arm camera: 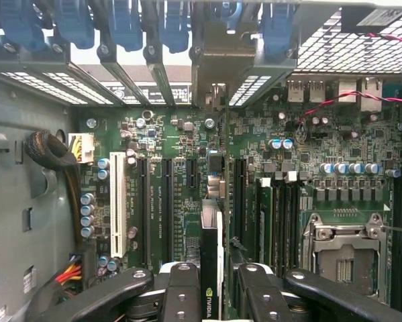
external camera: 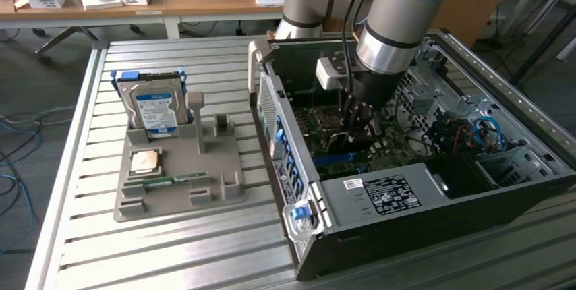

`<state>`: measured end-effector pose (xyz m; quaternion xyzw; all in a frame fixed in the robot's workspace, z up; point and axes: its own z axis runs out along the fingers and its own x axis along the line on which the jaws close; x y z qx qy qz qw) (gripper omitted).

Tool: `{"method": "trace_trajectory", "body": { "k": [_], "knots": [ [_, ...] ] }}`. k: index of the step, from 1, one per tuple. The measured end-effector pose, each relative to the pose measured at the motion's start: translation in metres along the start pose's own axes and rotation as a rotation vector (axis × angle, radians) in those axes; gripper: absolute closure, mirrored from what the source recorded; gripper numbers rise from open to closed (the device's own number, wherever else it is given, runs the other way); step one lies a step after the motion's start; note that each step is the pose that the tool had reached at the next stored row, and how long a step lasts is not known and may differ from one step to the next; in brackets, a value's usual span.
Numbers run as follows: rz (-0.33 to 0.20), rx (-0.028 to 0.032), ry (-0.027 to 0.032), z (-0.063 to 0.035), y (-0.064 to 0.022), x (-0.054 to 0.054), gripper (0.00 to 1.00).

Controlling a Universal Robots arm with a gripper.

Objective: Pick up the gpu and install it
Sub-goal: 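Insert the gpu into the slot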

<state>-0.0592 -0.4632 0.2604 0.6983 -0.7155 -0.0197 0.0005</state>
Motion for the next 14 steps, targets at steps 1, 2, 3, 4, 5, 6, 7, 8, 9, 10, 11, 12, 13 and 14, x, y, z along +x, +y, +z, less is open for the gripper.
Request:
{"method": "trace_trajectory", "body": {
  "k": [1,2,3,4,5,6,7,8,9,10,11,12,13,14],
  "knots": [
    [0.0,0.0001,-0.0004,0.0006,0.0,0.0,0.73],
    [0.0,0.0001,-0.0003,0.001,0.0,0.0,0.73],
    [0.0,0.0,0.0,0.0014,0.0,0.0,0.73],
    [0.0,0.0,0.0,0.0019,0.0,0.0001,0.73],
    [0.0,0.0,0.0001,0.0022,0.0,0.0001,0.73],
    [0.0,-0.0001,0.0002,0.0022,0.0,0.0001,0.73],
    [0.0,-0.0001,0.0003,0.0022,0.0,0.0001,0.73],
    [0.0,-0.0001,0.0002,0.0022,0.0,0.0001,0.73],
    [0.0,0.0,0.0001,0.0023,0.0,0.0001,0.73],
    [0.0,0.0,-0.0001,0.0025,0.0,0.0001,0.73],
    [0.0,0.0002,-0.0006,0.0033,0.0,0.0,0.73],
    [0.0,0.0001,-0.0003,0.0037,0.0,0.0,0.73],
    [0.0,-0.0001,0.0001,0.0039,0.0,0.0001,0.73],
    [0.0,-0.0001,0.0002,0.004,0.0,0.0002,0.73]
  ]
}}
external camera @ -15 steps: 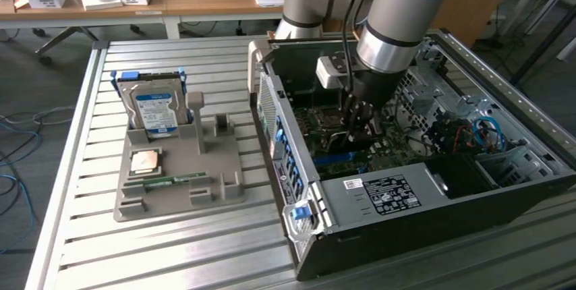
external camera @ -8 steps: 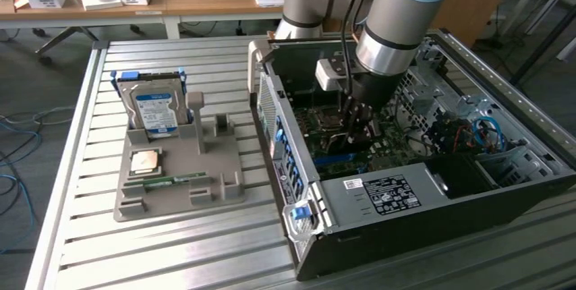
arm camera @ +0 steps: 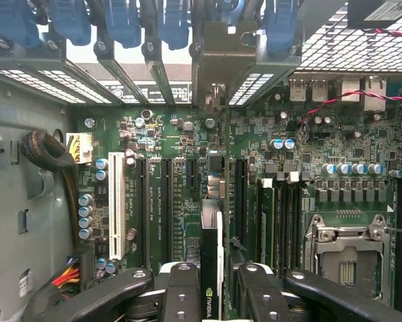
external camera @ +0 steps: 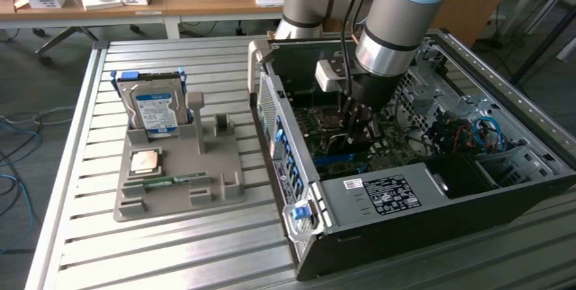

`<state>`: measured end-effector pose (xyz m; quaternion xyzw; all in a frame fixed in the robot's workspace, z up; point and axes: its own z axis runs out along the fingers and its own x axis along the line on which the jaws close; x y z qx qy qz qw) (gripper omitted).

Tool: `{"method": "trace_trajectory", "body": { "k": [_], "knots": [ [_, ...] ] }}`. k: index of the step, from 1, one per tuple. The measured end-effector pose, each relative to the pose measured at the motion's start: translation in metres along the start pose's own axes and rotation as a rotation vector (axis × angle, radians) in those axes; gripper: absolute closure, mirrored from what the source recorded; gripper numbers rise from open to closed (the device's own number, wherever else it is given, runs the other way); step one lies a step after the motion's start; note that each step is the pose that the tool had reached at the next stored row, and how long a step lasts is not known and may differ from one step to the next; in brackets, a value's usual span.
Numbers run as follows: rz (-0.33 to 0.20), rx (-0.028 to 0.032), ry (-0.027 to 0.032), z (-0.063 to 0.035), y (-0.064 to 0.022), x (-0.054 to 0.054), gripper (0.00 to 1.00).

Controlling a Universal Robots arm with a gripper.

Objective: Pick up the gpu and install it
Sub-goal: 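Insert the gpu into the slot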

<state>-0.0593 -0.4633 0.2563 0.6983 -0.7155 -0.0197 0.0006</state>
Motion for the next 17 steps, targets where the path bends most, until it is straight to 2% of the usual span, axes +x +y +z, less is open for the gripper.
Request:
{"method": "trace_trajectory", "body": {
  "k": [17],
  "knots": [
    [0.0,0.0001,-0.0002,0.0026,0.001,0.0,0.73]
  ]
}}
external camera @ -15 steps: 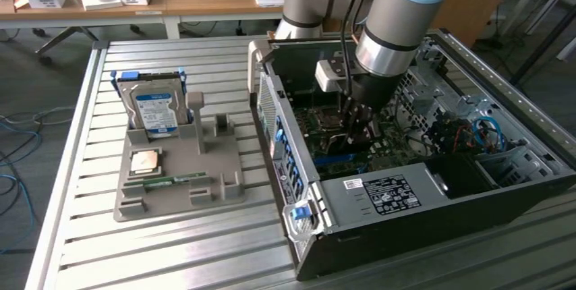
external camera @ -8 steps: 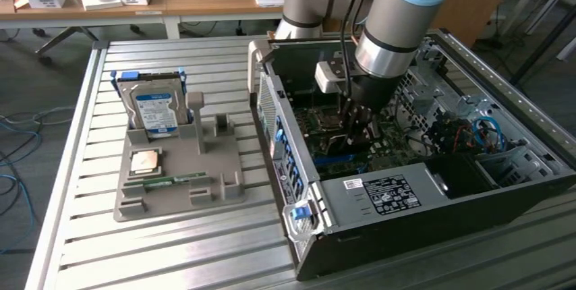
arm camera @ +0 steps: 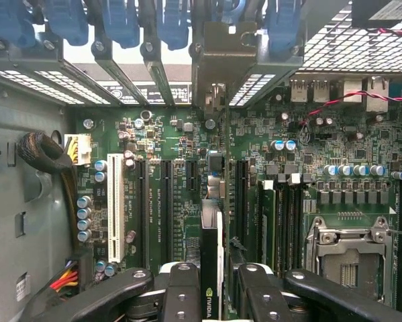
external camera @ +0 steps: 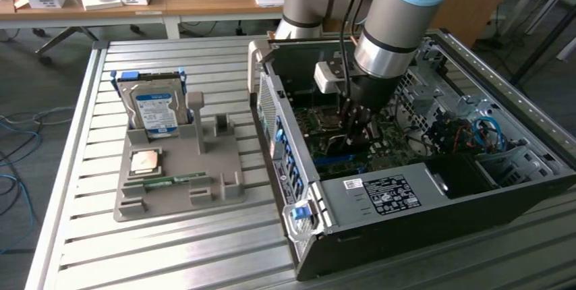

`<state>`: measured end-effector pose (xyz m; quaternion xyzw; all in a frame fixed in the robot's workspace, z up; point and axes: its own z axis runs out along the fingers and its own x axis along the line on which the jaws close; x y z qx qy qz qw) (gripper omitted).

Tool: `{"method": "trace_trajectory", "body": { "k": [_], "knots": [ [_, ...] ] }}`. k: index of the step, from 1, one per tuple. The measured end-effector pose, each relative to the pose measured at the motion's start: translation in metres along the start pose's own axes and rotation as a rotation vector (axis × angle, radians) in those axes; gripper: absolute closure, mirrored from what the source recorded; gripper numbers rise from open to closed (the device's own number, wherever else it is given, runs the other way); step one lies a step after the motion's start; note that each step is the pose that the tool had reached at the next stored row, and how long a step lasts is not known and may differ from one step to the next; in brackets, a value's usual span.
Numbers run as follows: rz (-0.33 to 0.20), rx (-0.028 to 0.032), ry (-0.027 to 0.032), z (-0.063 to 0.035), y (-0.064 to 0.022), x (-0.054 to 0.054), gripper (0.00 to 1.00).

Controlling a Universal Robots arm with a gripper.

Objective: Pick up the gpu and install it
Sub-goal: 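Insert the gpu into the slot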

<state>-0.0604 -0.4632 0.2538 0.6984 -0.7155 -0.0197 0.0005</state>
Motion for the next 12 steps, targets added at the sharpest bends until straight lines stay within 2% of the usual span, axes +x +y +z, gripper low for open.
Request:
{"method": "trace_trajectory", "body": {
  "k": [12],
  "knots": [
    [0.0,0.0001,-0.0002,0.002,0.0004,0.0001,0.73]
  ]
}}
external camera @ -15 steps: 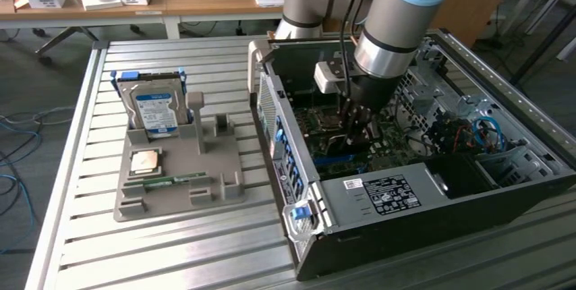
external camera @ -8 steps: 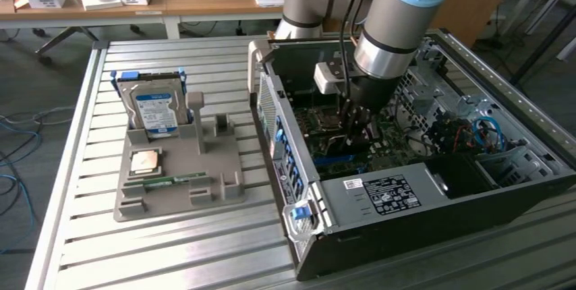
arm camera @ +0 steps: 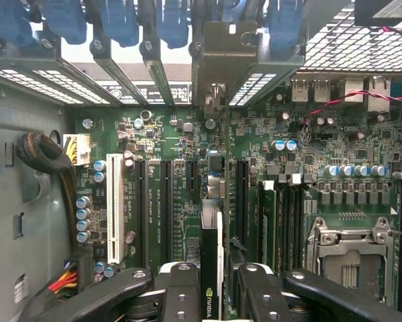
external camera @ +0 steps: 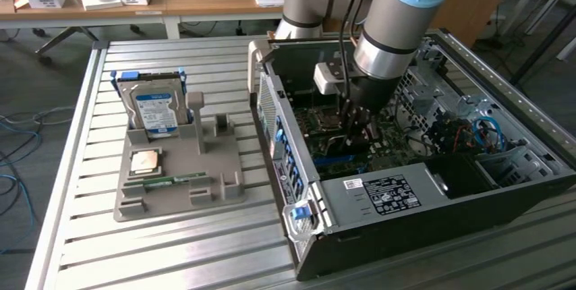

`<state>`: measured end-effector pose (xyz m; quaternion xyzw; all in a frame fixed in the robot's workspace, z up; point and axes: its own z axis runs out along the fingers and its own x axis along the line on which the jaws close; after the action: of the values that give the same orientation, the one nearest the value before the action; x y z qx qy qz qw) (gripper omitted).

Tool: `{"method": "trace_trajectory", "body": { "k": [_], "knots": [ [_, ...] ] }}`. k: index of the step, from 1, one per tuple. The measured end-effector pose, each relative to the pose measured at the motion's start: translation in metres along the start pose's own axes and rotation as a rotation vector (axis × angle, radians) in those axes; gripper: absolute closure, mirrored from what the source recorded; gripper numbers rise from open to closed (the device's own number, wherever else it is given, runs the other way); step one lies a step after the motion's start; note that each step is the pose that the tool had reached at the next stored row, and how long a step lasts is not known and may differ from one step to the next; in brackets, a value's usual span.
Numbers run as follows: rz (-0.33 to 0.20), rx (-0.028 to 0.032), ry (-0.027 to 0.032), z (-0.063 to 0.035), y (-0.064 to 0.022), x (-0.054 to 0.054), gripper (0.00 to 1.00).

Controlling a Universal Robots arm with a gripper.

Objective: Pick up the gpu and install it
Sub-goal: 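Insert the gpu into the slot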

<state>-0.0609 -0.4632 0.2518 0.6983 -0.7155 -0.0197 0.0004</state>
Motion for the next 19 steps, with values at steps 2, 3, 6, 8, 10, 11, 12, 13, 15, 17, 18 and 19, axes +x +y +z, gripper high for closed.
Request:
{"method": "trace_trajectory", "body": {
  "k": [2,3,6,8,10,11,12,13,15,17,18,19],
  "knots": [
    [0.0,-0.0001,0.0003,0.0005,0.0006,0.0001,0.73],
    [0.0,-0.0002,0.0004,0.0007,0.0006,0.0001,0.73],
    [0.0,-0.0001,0.0003,0.0011,0.0007,0.0001,0.73],
    [0.0,-0.0001,0.0003,0.0012,0.0007,0.0001,0.73],
    [0.0,0.0,-0.0001,0.0013,0.0007,-0.0002,0.73],
    [0.0,0.0,0.0,0.0013,0.0008,-0.0005,0.73],
    [0.0,0.0,0.0001,0.0013,0.0009,-0.0006,0.73],
    [0.0,-0.0001,0.0002,0.0013,0.0009,-0.0007,0.73],
    [0.0,-0.0002,0.0004,0.0012,0.0009,-0.0007,0.73],
    [0.0,0.0,0.0001,0.0018,0.001,-0.0008,0.73],
    [0.0,-0.0001,0.0003,0.0021,0.0011,-0.0008,0.73],
    [0.0,-0.0001,0.0003,0.0025,0.0012,-0.0007,0.73]
  ]
}}
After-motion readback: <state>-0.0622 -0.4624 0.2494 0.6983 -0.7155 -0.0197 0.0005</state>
